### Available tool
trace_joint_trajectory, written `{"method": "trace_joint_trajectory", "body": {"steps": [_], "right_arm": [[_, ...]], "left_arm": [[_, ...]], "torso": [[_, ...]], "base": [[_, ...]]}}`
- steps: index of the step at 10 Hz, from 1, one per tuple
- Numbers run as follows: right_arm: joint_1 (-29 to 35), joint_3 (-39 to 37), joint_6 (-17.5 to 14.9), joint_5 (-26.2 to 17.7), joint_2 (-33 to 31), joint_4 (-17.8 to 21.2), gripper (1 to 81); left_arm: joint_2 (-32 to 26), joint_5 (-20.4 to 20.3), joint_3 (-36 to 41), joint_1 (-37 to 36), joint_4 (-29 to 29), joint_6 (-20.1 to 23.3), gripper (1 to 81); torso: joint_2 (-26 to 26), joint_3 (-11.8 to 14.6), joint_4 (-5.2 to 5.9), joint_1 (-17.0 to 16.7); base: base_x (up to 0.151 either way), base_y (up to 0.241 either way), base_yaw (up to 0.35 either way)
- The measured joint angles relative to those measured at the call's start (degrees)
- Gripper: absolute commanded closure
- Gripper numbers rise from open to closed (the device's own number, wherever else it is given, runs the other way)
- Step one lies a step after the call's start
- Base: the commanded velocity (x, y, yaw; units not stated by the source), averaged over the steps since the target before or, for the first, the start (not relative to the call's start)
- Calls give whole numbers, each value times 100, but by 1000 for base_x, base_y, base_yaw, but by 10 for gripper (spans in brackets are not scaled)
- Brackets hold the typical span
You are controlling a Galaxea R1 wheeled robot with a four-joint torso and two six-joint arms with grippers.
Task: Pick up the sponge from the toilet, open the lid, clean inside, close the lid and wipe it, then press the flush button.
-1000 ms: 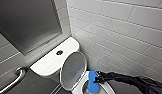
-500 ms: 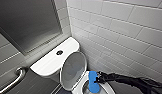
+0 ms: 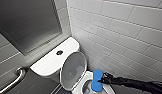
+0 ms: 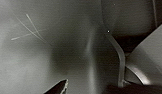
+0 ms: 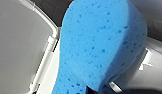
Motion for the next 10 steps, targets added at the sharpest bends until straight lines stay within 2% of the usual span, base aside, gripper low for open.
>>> {"method": "trace_joint_trajectory", "body": {"steps": [3, 5, 8, 10], "right_arm": [[-552, 146, 24, 647, -190, 41, 811], [-675, 391, 35, 879, -397, 83, 811], [-699, 1117, 41, 1211, -1040, 140, 811], [-963, 1463, 57, 1570, -1442, 193, 811]], "left_arm": [[0, 2, -1, 2, 0, 0, 10], [0, 2, -1, 0, 1, 0, 10], [35, 2, 0, 2, 4, 0, 10], [41, 2, -1, 2, 4, 0, 10]], "torso": [[0, 0, 0, 0], [0, 0, 0, 0], [0, 0, 0, 0], [0, 0, 0, 0]], "base": [[0, 0, 0], [0, 0, 0], [0, 0, 0], [0, 0, 0]]}}
